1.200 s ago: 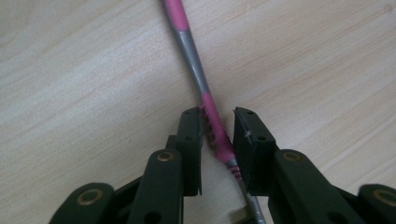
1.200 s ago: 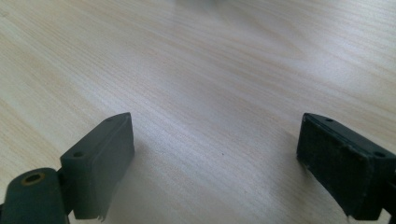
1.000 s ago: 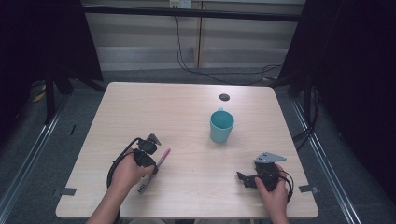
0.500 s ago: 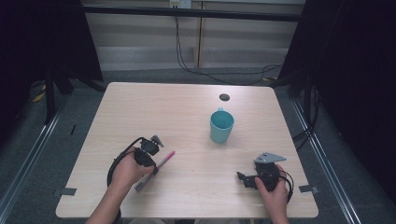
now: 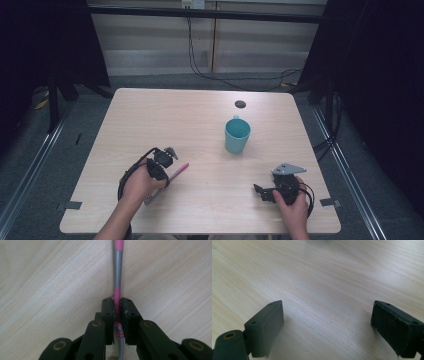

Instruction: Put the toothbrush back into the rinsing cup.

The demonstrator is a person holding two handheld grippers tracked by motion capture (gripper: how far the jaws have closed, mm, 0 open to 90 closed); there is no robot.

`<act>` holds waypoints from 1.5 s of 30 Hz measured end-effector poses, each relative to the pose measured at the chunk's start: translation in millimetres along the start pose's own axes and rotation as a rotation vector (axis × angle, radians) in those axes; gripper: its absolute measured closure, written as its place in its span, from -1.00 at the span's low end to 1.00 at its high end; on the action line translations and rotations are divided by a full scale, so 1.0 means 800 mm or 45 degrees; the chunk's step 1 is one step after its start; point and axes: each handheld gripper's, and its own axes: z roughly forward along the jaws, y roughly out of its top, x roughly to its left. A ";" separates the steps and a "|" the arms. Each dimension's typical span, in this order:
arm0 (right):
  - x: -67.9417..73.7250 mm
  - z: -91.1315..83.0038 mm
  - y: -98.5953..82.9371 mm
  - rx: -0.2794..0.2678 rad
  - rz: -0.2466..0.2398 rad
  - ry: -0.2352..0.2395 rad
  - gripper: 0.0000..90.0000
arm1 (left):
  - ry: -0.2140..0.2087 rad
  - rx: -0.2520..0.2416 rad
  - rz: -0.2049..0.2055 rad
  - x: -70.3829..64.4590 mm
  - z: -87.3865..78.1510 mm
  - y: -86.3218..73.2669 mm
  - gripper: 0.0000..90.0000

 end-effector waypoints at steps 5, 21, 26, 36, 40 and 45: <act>0.000 0.000 0.000 0.000 0.000 0.000 -0.76 | -0.013 -0.011 -0.014 0.002 -0.001 -0.002 0.82; -0.002 0.001 0.001 0.001 -0.015 0.022 -0.77 | -0.064 -0.026 0.019 0.004 -0.024 0.002 0.82; 0.000 0.002 0.002 0.005 -0.039 0.047 -0.79 | -0.079 -0.020 0.050 -0.001 -0.026 0.006 0.82; 0.007 0.002 0.023 0.118 -0.168 0.094 -0.65 | -0.096 0.001 0.091 -0.009 -0.019 0.017 0.82; 0.015 0.003 0.039 0.134 -0.250 0.130 -0.56 | -0.088 0.002 0.105 -0.012 -0.020 0.025 0.82; 0.030 0.008 0.062 0.161 -0.357 0.175 -0.53 | -0.090 -0.014 0.127 -0.018 -0.021 0.034 0.82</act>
